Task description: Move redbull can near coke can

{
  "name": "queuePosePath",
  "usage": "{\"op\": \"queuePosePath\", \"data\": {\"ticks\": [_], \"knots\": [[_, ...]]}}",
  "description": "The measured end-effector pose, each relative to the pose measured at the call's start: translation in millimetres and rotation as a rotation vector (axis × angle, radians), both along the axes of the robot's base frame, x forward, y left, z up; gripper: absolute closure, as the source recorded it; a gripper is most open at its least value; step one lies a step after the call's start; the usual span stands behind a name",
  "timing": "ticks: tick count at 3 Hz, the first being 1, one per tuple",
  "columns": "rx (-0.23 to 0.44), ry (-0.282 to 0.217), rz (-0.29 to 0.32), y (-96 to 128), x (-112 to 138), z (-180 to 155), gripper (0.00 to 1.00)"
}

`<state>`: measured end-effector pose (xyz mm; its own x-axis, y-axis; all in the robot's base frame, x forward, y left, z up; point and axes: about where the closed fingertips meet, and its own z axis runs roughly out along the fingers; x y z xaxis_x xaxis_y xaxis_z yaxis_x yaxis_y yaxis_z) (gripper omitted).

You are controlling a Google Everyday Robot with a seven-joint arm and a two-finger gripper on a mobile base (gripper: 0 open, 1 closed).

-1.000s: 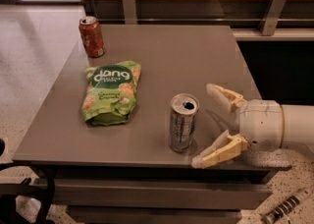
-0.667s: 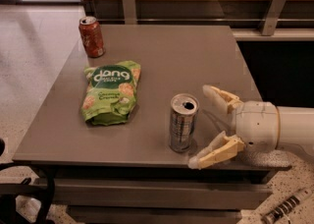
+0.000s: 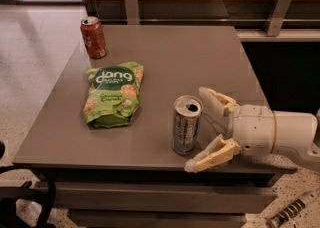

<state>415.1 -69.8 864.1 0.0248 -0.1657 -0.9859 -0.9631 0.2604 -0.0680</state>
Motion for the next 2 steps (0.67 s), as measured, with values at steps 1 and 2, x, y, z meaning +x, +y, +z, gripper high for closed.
{"op": "queuePosePath", "data": {"ticks": [1,2], "knots": [[-0.003,-0.001,0.003,1.8,-0.5,0.8,0.19],[-0.005,-0.003,0.009,4.7,-1.2,2.0,0.51]]}}
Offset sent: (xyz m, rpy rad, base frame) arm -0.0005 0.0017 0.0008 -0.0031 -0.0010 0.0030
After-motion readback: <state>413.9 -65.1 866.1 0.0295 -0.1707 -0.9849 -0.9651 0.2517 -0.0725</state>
